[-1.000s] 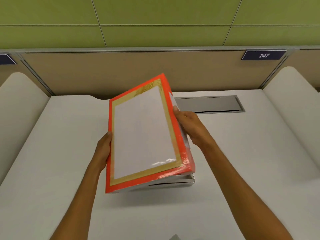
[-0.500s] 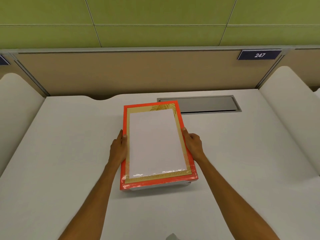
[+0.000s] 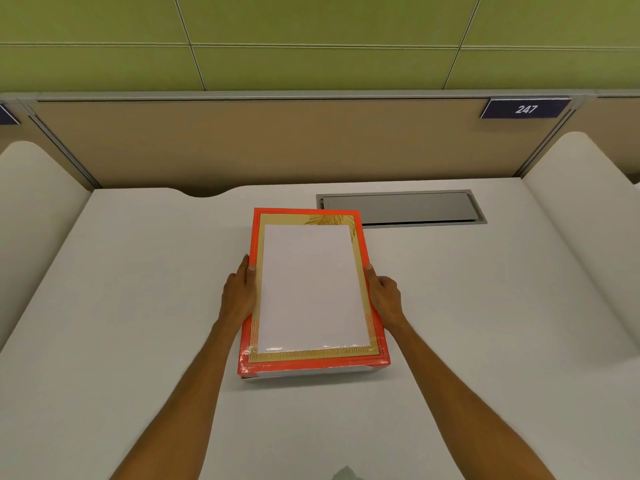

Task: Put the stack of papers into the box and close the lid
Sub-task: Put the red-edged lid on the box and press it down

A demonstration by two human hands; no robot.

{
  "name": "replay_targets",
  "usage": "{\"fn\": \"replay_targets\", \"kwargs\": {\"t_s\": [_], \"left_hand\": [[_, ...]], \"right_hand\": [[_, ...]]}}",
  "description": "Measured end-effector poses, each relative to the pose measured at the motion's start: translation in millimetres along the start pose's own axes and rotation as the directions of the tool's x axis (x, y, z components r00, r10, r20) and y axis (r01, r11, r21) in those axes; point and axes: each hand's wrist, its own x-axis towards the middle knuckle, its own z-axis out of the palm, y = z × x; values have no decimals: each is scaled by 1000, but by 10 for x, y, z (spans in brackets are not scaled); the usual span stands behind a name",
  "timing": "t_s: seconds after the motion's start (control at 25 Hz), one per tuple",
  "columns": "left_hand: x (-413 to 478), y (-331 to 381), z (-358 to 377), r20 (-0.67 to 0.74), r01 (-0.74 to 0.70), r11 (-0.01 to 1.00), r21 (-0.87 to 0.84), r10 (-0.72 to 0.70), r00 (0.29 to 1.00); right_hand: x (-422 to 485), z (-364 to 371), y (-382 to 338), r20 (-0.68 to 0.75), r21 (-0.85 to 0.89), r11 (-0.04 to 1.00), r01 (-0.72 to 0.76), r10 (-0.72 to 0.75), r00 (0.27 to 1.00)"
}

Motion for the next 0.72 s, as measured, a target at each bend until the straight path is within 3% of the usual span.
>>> {"fn": "replay_targets", "kwargs": {"t_s": [0.36,0.48,0.6,0.72], "left_hand": [[-11,-129,60,13,14,999,-50,-14,1000],[-13,-144,66,23,23,999,32,-24,999],[-86,-64,82,-134,23,935,354,27,991],[-144,59,180,-151,-179,833,523,298,943]], "right_hand": [[68,62,89,22,-5,1000,-9,9,1000],[89,75,121,30,-37,999,4,-3,1000],[104,116,82,-81,-355,927,117,-155,985],[77,215,-21,-20,-605,714,353,-457,889]]}}
